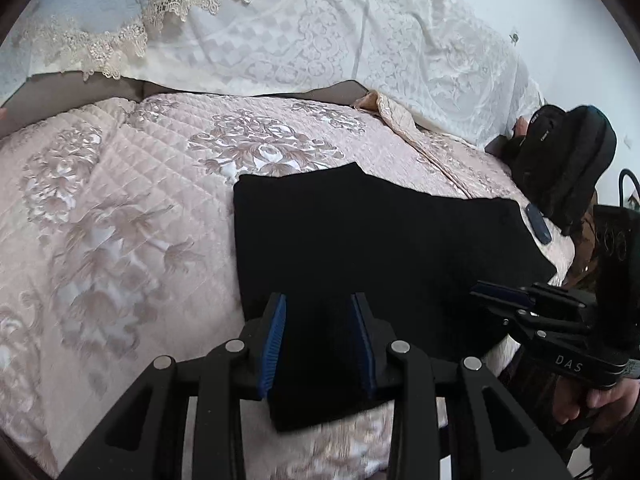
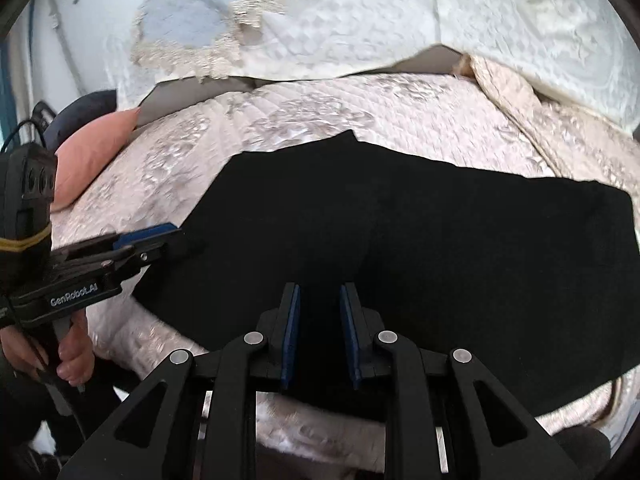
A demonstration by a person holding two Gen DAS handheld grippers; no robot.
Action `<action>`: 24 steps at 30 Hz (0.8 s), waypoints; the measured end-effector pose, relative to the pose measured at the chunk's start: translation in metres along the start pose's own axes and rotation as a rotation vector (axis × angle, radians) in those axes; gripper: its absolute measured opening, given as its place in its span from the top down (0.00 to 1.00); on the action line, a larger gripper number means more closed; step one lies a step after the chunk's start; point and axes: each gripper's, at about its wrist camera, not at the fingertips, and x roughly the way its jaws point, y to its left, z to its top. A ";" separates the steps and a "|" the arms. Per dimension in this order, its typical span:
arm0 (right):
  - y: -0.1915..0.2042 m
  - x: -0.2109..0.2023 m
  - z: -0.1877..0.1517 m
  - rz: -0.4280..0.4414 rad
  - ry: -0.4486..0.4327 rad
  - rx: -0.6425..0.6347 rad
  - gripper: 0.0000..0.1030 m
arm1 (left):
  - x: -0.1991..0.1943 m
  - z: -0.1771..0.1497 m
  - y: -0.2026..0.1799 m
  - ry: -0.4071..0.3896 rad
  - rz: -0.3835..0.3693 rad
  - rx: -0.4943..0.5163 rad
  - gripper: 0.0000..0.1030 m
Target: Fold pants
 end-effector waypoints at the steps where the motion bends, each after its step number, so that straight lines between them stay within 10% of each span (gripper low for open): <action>1: 0.003 -0.001 -0.004 0.000 0.007 -0.010 0.79 | -0.001 -0.004 -0.001 0.011 -0.005 0.000 0.66; 24: -0.023 -0.017 -0.029 -0.059 0.008 0.082 0.78 | -0.004 -0.012 -0.017 0.028 0.001 0.011 0.65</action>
